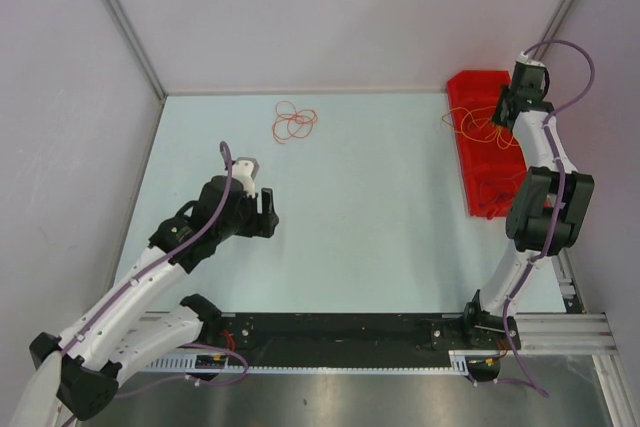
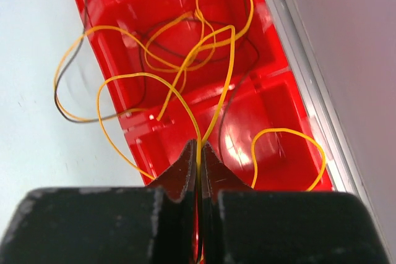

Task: Untangle the cables

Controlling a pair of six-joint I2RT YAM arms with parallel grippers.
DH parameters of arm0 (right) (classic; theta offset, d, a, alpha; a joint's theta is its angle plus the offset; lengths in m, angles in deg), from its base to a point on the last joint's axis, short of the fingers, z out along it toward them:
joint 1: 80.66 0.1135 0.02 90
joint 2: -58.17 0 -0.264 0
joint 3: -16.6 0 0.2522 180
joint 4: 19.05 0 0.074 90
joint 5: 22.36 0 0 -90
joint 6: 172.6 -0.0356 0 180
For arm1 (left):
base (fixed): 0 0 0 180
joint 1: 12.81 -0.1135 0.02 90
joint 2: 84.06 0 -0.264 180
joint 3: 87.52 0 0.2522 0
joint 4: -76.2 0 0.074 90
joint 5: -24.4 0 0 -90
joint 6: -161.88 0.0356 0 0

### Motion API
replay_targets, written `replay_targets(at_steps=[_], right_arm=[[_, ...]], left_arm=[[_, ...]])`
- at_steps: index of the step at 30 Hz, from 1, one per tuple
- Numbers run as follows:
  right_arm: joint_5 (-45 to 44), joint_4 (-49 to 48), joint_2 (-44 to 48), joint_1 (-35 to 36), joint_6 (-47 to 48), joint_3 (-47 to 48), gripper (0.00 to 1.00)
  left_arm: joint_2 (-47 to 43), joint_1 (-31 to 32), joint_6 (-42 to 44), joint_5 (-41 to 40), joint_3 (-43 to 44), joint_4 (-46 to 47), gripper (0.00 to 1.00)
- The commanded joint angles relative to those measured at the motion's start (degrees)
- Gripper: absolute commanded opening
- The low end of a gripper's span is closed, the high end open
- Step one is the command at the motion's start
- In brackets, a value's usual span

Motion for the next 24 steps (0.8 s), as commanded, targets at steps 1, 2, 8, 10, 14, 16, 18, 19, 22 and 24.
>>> replay_targets(at_steps=[1, 2, 8, 10, 14, 16, 18, 19, 22, 24], right_arm=[[1.17, -10.94, -0.05, 0.0, 2.61, 1.13, 0.0], [1.61, -11.76, -0.75, -0.09, 2.7, 1.21, 0.0], [4.33, -11.59, -7.51, -0.53, 2.79, 9.27, 0.0], [4.78, -12.2, -10.33, -0.53, 4.18, 10.96, 0.0], [6.09, -14.84, -14.46, -0.97, 4.81, 13.77, 0.0], [7.15, -15.8, -16.66, -1.58, 4.63, 15.18, 0.0], [10.39, -16.86, -18.15, -2.55, 4.11, 16.49, 0.0], [11.27, -17.3, -19.46, -2.73, 3.84, 16.85, 0.0], [11.98, -17.3, -22.45, -3.69, 3.75, 19.48, 0.0], [13.04, -16.43, -23.69, -4.39, 3.4, 20.98, 0.0]], left_arm=[[0.26, -0.23, 0.19, -1.43, 0.06, 0.31, 0.77], [0.35, -0.23, 0.19, -1.43, 0.06, 0.22, 0.77], [1.41, -0.23, 0.19, -1.61, 0.15, 0.05, 0.77], [1.41, -0.23, 0.1, -1.79, 0.06, 0.05, 0.77], [1.32, -0.23, 0.01, -2.22, 0.06, 0.13, 0.77], [1.23, -0.23, 0.01, -2.23, 0.06, 0.05, 0.77], [1.41, -0.23, 0.01, -2.23, 0.06, -0.04, 0.77], [1.32, -0.23, 0.01, -2.23, 0.06, 0.05, 0.77], [1.23, -0.23, 0.01, -2.4, 0.06, 0.05, 0.77], [1.15, -0.32, 0.01, -2.4, 0.06, -0.04, 0.76]])
